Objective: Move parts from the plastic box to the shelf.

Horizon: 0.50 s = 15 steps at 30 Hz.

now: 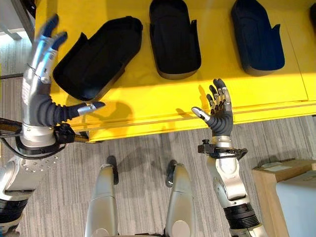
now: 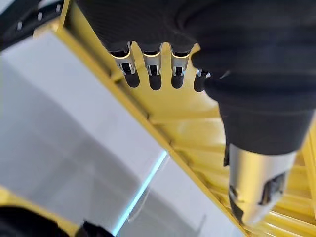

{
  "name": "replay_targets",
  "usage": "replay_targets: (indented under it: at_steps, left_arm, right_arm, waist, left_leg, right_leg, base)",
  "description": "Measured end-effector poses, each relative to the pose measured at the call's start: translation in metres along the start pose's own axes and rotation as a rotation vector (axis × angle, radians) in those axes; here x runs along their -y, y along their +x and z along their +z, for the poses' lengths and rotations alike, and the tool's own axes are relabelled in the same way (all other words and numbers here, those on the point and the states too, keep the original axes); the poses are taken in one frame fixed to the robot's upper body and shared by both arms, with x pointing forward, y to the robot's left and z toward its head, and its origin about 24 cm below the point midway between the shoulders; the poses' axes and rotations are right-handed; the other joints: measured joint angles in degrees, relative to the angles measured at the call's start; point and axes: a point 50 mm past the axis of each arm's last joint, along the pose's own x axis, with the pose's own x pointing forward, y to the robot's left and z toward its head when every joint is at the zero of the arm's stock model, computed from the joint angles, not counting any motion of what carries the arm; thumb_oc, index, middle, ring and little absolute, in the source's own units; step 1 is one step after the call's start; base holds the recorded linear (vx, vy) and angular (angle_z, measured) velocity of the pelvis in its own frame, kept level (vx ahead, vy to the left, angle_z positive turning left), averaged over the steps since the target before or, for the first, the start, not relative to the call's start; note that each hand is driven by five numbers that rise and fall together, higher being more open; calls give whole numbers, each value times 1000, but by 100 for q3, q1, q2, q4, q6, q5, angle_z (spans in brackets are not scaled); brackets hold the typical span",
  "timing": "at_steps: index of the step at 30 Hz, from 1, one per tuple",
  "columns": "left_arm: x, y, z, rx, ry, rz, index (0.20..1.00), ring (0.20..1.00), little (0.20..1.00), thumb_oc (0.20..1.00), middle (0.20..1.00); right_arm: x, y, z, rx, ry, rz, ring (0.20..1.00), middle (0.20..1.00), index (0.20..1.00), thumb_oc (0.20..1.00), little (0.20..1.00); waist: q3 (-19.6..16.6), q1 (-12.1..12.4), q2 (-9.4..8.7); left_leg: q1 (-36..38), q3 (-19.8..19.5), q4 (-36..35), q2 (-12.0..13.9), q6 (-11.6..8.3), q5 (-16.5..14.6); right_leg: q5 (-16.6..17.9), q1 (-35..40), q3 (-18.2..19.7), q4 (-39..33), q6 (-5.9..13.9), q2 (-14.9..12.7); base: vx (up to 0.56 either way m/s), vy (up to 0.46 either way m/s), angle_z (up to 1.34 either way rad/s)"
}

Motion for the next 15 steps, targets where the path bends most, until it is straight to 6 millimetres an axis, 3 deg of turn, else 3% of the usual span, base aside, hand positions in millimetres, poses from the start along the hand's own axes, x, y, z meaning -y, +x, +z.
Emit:
replay_targets:
  at_steps: [5, 9, 12, 15]
  left_arm:
    - [6, -4, -9, -63, -36, -16, 1000, 1000, 1000, 1000, 1000]
    - [7, -6, -13, -87, -36, -20, 1000, 1000, 1000, 1000, 1000]
    - [1, -6, -22, -133, -33, 3, 1000, 1000, 1000, 1000, 1000]
    - [-3, -8, -36, -210, -18, 20, 1000, 1000, 1000, 1000, 1000]
  right_arm:
    - [-1, 1, 2, 15, 5, -5, 1000, 1000, 1000, 1000, 1000]
    - [-7, 3, 12, 55, 33, 26, 1000, 1000, 1000, 1000, 1000]
    - [-24, 6, 31, 136, 116, 135, 1000, 1000, 1000, 1000, 1000]
    - [-60, 16, 35, 137, 232, 314, 1000, 1000, 1000, 1000, 1000]
  waist:
    - [37, 30, -9]
    - [39, 23, -5]
    - [34, 27, -4]
    - [17, 116, -7]
  left_leg:
    - [-1, 49, 93, 0, -27, 9]
    - [-23, 55, 65, 5, 13, 25]
    - [8, 58, 18, 9, -33, 92]
    - [56, 63, -2, 3, -12, 60]
  right_leg:
    - [60, -13, 45, 53, 89, -1]
    - [80, -54, 45, 50, 43, 1]
    - [118, -38, 47, 38, 51, 11]
    - [79, 10, 40, 24, 30, 0]
  base:
    - [-18, 3, -3]
    - [19, -4, -1]
    - [-22, 6, 1]
    - [72, 2, 1]
